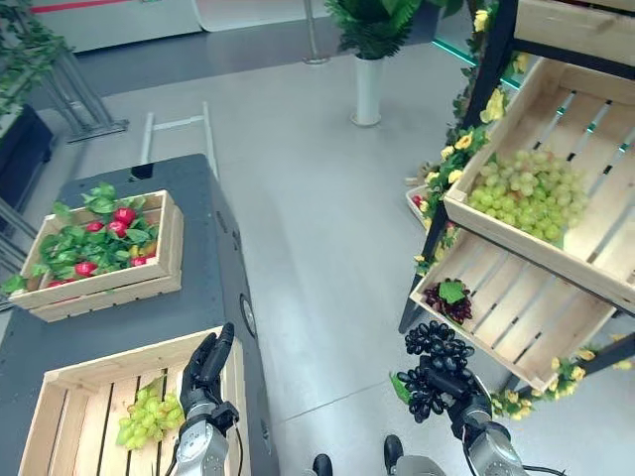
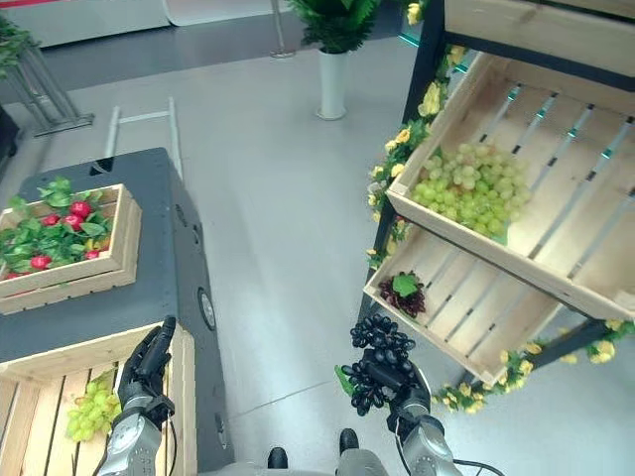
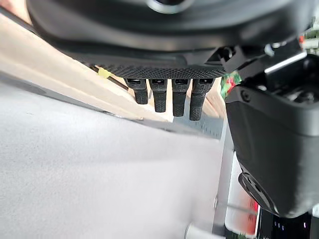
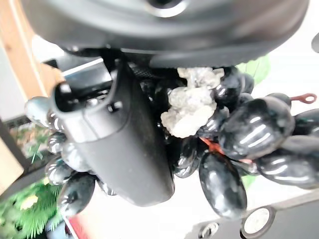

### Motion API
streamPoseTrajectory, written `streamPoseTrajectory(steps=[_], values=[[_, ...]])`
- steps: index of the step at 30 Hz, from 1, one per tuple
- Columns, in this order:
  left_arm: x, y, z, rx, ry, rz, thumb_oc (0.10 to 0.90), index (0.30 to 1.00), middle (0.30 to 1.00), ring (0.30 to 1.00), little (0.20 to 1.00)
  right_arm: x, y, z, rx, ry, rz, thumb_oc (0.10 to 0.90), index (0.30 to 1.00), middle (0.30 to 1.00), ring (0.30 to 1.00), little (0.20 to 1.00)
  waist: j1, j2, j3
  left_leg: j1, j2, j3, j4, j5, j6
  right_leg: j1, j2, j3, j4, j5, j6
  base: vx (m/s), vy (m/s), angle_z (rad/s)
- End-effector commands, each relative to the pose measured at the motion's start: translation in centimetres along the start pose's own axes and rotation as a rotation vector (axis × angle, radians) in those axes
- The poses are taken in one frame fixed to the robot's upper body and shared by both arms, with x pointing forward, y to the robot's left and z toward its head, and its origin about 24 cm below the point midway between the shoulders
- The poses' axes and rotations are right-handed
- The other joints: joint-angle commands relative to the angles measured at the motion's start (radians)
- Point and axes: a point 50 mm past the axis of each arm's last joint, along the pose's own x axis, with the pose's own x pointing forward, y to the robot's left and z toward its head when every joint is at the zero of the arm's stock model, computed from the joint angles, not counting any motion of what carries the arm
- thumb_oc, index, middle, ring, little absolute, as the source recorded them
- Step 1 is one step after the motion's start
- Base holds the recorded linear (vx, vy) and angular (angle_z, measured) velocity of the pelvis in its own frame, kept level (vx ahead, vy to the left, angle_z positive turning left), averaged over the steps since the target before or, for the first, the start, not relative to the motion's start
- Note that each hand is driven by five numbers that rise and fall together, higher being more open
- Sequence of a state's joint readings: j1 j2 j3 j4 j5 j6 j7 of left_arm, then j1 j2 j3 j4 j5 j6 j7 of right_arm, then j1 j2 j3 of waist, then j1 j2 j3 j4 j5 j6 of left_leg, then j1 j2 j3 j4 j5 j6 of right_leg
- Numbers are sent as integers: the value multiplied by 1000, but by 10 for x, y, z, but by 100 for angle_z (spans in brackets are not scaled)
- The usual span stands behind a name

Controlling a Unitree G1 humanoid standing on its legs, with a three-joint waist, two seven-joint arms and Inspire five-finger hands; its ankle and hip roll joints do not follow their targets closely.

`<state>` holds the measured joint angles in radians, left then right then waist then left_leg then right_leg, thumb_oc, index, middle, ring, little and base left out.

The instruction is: Pick up the fruits from the basket on one side to the basket on the other side

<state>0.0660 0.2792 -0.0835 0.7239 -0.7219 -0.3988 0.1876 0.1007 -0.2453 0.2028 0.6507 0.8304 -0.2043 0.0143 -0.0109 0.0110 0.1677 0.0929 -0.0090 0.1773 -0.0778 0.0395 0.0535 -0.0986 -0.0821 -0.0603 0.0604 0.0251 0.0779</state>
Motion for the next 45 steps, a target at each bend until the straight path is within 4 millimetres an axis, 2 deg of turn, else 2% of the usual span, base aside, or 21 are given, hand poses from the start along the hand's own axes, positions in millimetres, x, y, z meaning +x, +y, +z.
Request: streamPoseTrajectory(steps=[1, 2, 3, 6, 7, 8, 9, 10, 11, 12, 18, 19, 21, 27, 29, 32, 35, 42, 44, 45], values=[[10, -48, 18, -11, -74, -191, 800, 900, 900, 900, 900, 21, 50, 55, 28, -261, 205, 400, 300, 300, 300, 300, -13, -4, 51, -36, 8, 12, 101, -131, -25, 79, -14, -189, 150, -115, -2, -25, -10, -92], [10, -44, 18, -9, -76, -186, 800, 900, 900, 900, 900, 21, 52, 56, 35, -270, 211, 400, 300, 300, 300, 300, -8, -3, 66, -31, 14, 20, 118, -145, -26, 70, -39, -196, 185, -127, 9, -50, -66, -102], [11, -41, 21, -15, -81, -195, 800, 900, 900, 900, 900, 22, 55, 61, 45, -300, 214, 400, 300, 300, 300, 300, -1, -1, 90, -53, 29, 39, 166, -163, -25, 48, -76, -197, 205, -124, 5, -66, -112, -77], [17, -47, 33, -64, -116, -235, 800, 900, 900, 900, 900, 30, 64, 86, 36, -387, 233, 400, 300, 300, 300, 300, 16, 3, 157, -147, 66, 84, 325, -221, -30, -1, -158, -221, 180, -96, 3, -185, -170, -44], [20, -52, 38, -69, -133, -245, 800, 900, 900, 900, 900, 36, 70, 101, 13, -417, 243, 400, 300, 300, 300, 300, 20, 0, 183, -198, 95, 114, 402, -249, -34, -29, -160, -232, 189, -99, 10, -155, -234, -36], [21, -54, 40, -82, -127, -229, 800, 900, 900, 900, 900, 41, 76, 112, -3, -430, 233, 400, 300, 300, 300, 300, 18, -1, 201, -233, 113, 119, 448, -263, -33, -77, -142, -211, 249, -128, 9, -133, -220, -37], [22, -57, 41, -98, -129, -221, 800, 900, 900, 900, 900, 42, 84, 121, 1, -447, 239, 400, 300, 300, 300, 300, 16, -3, 218, -262, 123, 114, 480, -268, -33, -120, -135, -191, 302, -146, 8, -107, -218, -39], [22, -61, 43, -113, -122, -219, 800, 900, 900, 900, 900, 40, 96, 132, 8, -487, 263, 400, 300, 300, 300, 300, 20, -13, 238, -318, 139, 108, 533, -278, -40, -159, -144, -198, 357, -172, -6, -94, -232, -48], [21, -63, 44, -114, -121, -224, 800, 900, 900, 900, 900, 38, 98, 140, 2, -519, 264, 400, 300, 300, 300, 300, 20, -21, 253, -355, 147, 91, 568, -279, -46, -177, -137, -188, 366, -175, -14, -52, -226, -57], [21, -65, 43, -120, -120, -236, 800, 900, 900, 900, 900, 37, 97, 146, 8, -541, 267, 400, 300, 300, 300, 300, 19, -22, 261, -370, 151, 84, 575, -277, -51, -186, -132, -185, 372, -179, -19, -42, -185, -58], [17, -95, 54, -98, -177, -380, 800, 900, 900, 900, 900, 28, 99, 233, 2, -779, 276, 400, 300, 300, 300, 300, 25, -17, 324, -466, 145, 56, 600, -248, -59, -290, -124, -219, 450, -196, -51, -38, -90, -26], [17, -98, 54, -95, -183, -389, 800, 900, 900, 900, 900, 27, 99, 238, 4, -796, 272, 400, 300, 300, 300, 300, 27, -16, 327, -470, 144, 54, 601, -247, -59, -294, -124, -221, 454, -196, -52, -18, -51, 2], [15, -111, 64, -66, -215, -447, 800, 900, 900, 900, 900, 19, 95, 276, 23, -887, 253, 400, 300, 300, 300, 300, 35, -6, 347, -507, 142, 45, 617, -243, -61, -326, -126, -235, 481, -202, -60, -25, -56, 1], [13, -115, 68, -62, -220, -477, 800, 900, 900, 900, 900, 1, 94, 331, 30, -1031, 176, 400, 300, 300, 300, 300, 53, 11, 352, -583, 139, 29, 667, -251, -60, -391, -138, -252, 539, -218, -73, 12, -28, 13], [11, -114, 69, -56, -235, -492, 800, 900, 900, 900, 900, -9, 99, 357, -6, -1078, 152, 400, 300, 300, 300, 300, 67, 17, 352, -616, 137, 20, 692, -256, -57, -416, -143, -257, 562, -224, -79, 26, -18, 18], [7, -117, 77, -33, -290, -525, 800, 900, 900, 900, 900, -21, 106, 379, -63, -1132, 131, 400, 300, 300, 300, 300, 80, 23, 352, -647, 133, 10, 709, -257, -54, -442, -147, -256, 584, -229, -85, 22, -11, 15], [2, -121, 90, -2, -358, -578, 800, 900, 900, 900, 900, -32, 111, 398, -97, -1176, 108, 400, 300, 300, 300, 300, 94, 26, 352, -673, 129, 6, 722, -258, -50, -465, -150, -260, 607, -235, -89, 26, -17, 12], [-8, -132, 103, 65, -416, -682, 800, 900, 900, 900, 900, -48, 122, 429, -100, -1203, 37, 400, 300, 300, 300, 300, 122, 21, 352, -705, 129, -11, 748, -263, -45, -483, -148, -273, 640, -245, -100, 57, -34, 10], [-10, -134, 105, 65, -421, -698, 800, 900, 900, 900, 900, -50, 122, 435, -108, -1199, -7, 400, 300, 300, 300, 300, 127, 19, 352, -712, 129, -18, 752, -264, -44, -486, -146, -276, 645, -246, -102, 61, -50, 15], [-12, -134, 109, 57, -424, -712, 800, 900, 900, 900, 900, -54, 120, 444, -131, -1194, -77, 400, 300, 300, 300, 300, 136, 16, 352, -722, 130, -23, 750, -261, -45, -492, -139, -286, 654, -252, -110, 57, -54, 8]])
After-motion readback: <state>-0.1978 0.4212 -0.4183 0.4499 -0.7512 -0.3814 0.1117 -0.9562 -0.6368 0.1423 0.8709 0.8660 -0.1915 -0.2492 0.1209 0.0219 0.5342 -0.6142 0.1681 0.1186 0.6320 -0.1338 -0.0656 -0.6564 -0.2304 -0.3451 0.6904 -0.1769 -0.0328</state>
